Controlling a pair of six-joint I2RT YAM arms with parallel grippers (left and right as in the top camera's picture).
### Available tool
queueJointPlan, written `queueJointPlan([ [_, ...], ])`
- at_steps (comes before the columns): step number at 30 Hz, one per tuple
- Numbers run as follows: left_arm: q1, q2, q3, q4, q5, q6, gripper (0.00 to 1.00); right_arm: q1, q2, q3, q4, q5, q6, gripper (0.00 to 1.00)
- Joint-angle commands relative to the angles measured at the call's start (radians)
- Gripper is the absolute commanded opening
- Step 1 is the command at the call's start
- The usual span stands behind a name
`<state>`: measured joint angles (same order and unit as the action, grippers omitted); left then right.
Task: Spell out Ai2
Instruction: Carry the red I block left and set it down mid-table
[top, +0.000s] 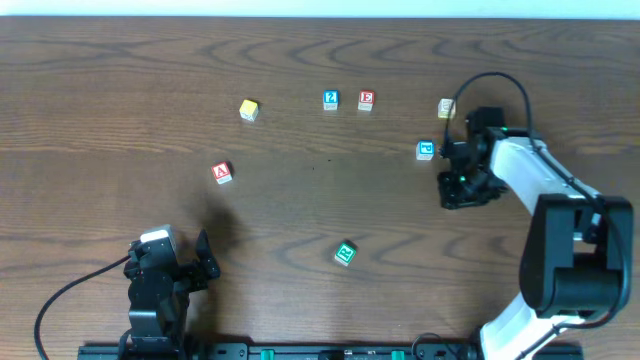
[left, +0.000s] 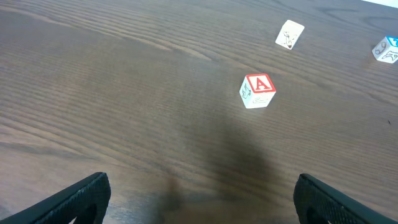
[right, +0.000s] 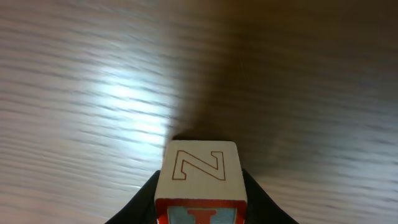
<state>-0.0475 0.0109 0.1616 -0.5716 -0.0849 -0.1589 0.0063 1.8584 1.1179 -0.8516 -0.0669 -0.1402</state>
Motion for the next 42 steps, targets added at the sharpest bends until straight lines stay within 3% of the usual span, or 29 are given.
queueJointPlan([
  [1, 0.004, -0.006, -0.012, 0.003, -0.003, 0.01, 0.95, 0.095, 0.007, 0.089, 0.006, -0.042, 0.134, 0.08],
  [3, 0.004, -0.006, -0.012, 0.003, -0.003, 0.01, 0.95, 0.153, 0.007, 0.145, 0.01, -0.042, 0.187, 0.01],
  [9, 0.004, -0.006, -0.012, 0.003, -0.003, 0.01, 0.95, 0.397, 0.028, 0.368, 0.045, 0.089, 0.322, 0.01],
  [15, 0.004, -0.006, -0.012, 0.003, -0.003, 0.01, 0.95, 0.566, 0.226, 0.64, -0.052, 0.22, 0.574, 0.01],
  [24, 0.004, -0.006, -0.012, 0.003, -0.003, 0.01, 0.95, 0.588, 0.348, 0.72, -0.11, 0.217, 0.743, 0.01],
  [42, 0.004, -0.006, -0.012, 0.003, -0.003, 0.01, 0.95, 0.583, 0.433, 0.719, -0.123, 0.086, 0.775, 0.01],
])
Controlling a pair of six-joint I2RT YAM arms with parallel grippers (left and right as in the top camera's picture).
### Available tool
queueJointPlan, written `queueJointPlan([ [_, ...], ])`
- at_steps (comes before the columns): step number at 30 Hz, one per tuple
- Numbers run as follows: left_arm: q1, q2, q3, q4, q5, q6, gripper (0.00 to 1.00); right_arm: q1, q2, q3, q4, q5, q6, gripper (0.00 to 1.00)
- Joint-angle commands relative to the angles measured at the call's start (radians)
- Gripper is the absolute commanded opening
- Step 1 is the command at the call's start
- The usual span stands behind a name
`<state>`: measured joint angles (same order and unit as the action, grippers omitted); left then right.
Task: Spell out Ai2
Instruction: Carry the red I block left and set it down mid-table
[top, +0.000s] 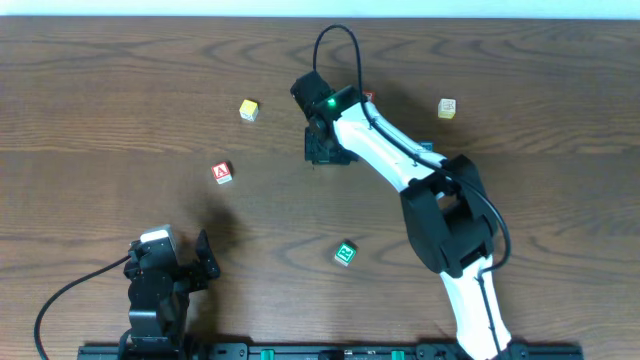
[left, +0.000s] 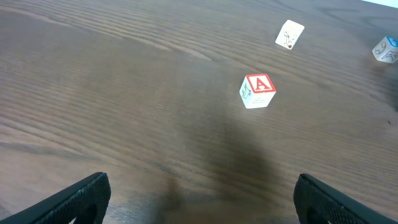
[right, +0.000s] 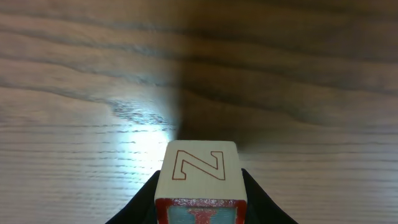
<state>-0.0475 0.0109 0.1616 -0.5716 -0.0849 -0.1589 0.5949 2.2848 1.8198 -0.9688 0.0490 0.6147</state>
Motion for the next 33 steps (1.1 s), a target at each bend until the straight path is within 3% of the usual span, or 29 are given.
queueJointPlan([
  [1, 0.004, -0.006, -0.012, 0.003, -0.003, 0.01, 0.96, -0.006, 0.007, 0.018, -0.011, -0.035, 0.02, 0.01],
  [8, 0.004, -0.006, -0.012, 0.003, -0.003, 0.01, 0.95, -0.011, 0.009, 0.018, -0.019, -0.035, 0.012, 0.01],
  [10, 0.004, -0.006, -0.012, 0.003, -0.003, 0.01, 0.95, -0.014, 0.009, 0.018, -0.021, -0.035, 0.005, 0.15],
  [13, 0.004, -0.006, -0.012, 0.003, -0.003, 0.01, 0.95, -0.015, 0.01, 0.018, -0.023, -0.034, -0.003, 0.26],
  [21, 0.004, -0.006, -0.012, 0.003, -0.003, 0.01, 0.95, -0.016, 0.01, 0.018, -0.025, -0.023, -0.018, 0.3],
  [26, 0.004, -0.006, -0.012, 0.003, -0.003, 0.01, 0.95, -0.016, 0.01, 0.018, -0.027, -0.015, -0.022, 0.41],
  [33, 0.004, -0.006, -0.012, 0.003, -0.003, 0.01, 0.95, -0.016, 0.01, 0.018, -0.027, -0.013, -0.026, 0.42],
])
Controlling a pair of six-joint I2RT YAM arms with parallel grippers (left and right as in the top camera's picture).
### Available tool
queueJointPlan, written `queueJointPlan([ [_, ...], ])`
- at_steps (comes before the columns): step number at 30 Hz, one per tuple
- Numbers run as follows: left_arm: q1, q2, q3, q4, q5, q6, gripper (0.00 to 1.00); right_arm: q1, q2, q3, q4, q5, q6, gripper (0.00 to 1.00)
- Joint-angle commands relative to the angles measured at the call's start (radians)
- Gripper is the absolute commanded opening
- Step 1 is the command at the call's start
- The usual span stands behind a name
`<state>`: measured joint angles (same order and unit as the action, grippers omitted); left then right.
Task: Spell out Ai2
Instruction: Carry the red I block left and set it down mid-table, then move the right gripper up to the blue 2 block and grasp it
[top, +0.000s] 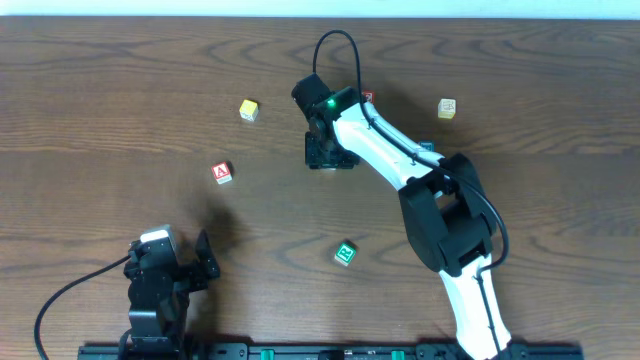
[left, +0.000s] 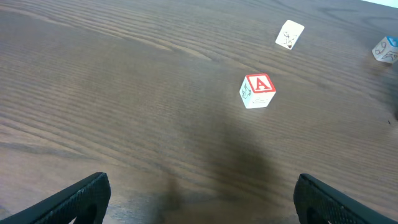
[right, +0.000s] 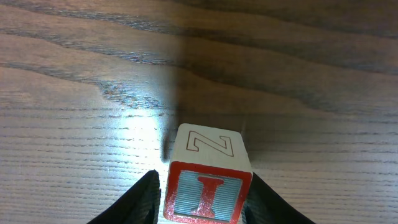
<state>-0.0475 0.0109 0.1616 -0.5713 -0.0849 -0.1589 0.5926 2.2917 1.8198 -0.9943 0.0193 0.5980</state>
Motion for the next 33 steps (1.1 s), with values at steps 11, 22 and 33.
queueJointPlan([
  [11, 0.004, -0.006, -0.012, 0.003, -0.003, 0.01, 0.95, -0.048, 0.003, 0.101, -0.01, 0.045, -0.132, 0.66],
  [22, 0.004, -0.006, -0.012, 0.003, -0.003, 0.01, 0.95, -0.112, 0.004, 0.371, 0.035, 0.056, -0.293, 0.63],
  [33, 0.004, -0.006, -0.012, 0.003, -0.003, 0.01, 0.95, -0.125, 0.119, 0.372, 0.135, 0.051, -0.345, 0.7],
])
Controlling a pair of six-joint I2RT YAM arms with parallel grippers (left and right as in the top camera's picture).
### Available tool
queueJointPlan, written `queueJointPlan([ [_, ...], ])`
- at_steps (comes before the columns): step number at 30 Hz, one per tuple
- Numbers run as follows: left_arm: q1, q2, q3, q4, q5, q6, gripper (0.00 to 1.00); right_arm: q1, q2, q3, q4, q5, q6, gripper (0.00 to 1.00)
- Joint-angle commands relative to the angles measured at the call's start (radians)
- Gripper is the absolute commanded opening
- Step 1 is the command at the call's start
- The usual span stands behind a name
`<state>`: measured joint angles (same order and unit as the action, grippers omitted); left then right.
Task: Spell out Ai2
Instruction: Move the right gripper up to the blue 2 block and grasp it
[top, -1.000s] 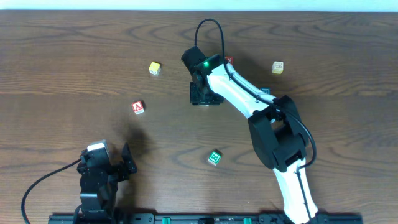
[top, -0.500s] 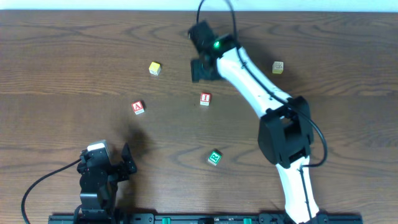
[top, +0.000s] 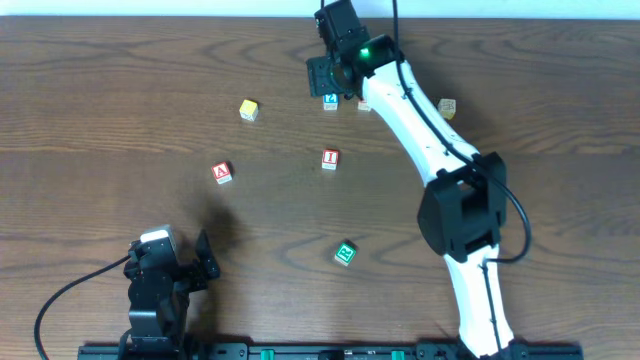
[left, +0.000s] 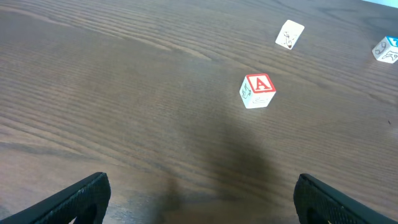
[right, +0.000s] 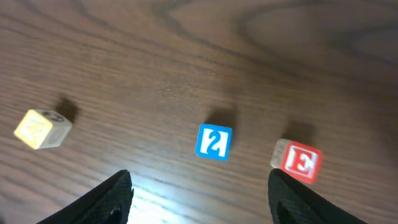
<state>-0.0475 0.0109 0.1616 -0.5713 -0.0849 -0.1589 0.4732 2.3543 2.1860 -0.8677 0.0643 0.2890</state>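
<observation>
The red-framed A block (top: 222, 173) (left: 257, 91) stands left of centre. To its right, a gap away, the red I block (top: 330, 159) stands alone on the table. The blue 2 block (top: 330, 100) (right: 214, 142) sits farther back. My right gripper (top: 330, 72) (right: 199, 190) hangs open and empty above it. The 2 block lies ahead of and between the two fingers. My left gripper (top: 195, 262) (left: 202, 196) rests open and empty near the front left, facing the A block.
A red E block (right: 297, 161) lies just right of the 2 block. A yellow block (top: 249, 110) (right: 42, 129) is at the back left, a tan one (top: 447, 107) at the back right, and a green one (top: 345, 254) near the front centre. The right arm stretches across the right half.
My right gripper was down around the I block at the table's centre. Now the block stands free there, and the gripper is open farther back above the 2 block. The left arm has not moved.
My right gripper was shut on the I block over the right side of the table. Then it held the block at the centre, right of the A block, and then had it down on the wood. Now the block is released and the gripper is over the 2 block.
</observation>
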Motion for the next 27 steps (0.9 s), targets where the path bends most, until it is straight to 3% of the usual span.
queueJointPlan([
  [1, 0.004, -0.006, -0.012, 0.003, -0.003, 0.01, 0.95, -0.005, 0.069, 0.006, 0.016, 0.007, -0.036, 0.7],
  [27, 0.004, -0.006, -0.012, 0.003, -0.003, 0.01, 0.95, -0.016, 0.193, 0.005, 0.101, 0.032, -0.081, 0.67],
])
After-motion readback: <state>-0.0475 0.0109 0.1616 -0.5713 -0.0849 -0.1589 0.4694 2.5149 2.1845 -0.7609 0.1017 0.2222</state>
